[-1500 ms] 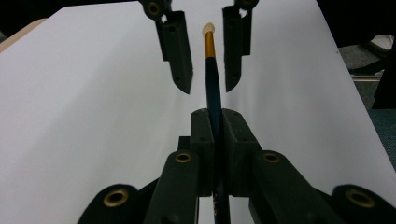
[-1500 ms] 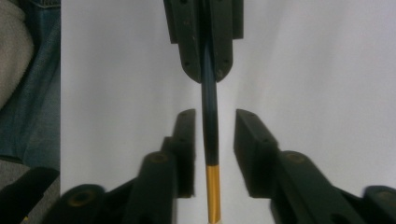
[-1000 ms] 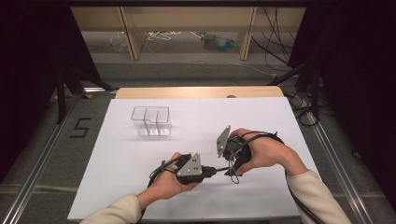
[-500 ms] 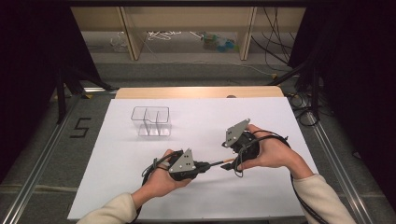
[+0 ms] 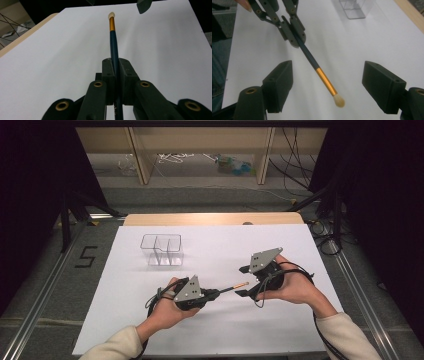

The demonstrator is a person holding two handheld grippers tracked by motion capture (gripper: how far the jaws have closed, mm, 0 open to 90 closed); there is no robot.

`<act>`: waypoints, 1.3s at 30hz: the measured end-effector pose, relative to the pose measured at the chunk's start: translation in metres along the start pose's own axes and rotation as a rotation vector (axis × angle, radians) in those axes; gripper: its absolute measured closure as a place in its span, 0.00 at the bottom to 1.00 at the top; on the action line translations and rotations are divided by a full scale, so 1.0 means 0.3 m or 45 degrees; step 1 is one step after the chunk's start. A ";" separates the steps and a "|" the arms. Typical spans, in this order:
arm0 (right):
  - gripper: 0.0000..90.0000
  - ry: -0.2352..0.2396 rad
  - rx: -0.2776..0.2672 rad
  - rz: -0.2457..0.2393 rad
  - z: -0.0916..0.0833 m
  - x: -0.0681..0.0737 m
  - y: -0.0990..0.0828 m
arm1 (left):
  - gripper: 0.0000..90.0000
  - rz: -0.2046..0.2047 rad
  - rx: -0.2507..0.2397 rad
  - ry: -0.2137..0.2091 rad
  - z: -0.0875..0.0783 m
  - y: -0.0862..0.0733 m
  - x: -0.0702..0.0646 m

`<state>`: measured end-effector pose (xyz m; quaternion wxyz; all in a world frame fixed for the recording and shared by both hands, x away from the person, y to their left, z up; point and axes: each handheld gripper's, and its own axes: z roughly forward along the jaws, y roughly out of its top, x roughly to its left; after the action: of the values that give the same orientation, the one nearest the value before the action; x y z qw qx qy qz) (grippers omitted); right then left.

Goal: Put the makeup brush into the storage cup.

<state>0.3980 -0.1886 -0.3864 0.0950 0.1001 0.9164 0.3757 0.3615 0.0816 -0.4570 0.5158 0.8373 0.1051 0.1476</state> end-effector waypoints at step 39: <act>0.31 -0.245 -0.463 0.412 0.013 0.007 -0.057 | 0.93 -0.317 -0.292 0.201 -0.043 -0.002 0.040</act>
<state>0.3952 -0.1974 -0.4015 0.1368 0.2618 0.7928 0.5332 0.3680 0.0963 -0.4504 0.6122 0.7395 0.2305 0.1589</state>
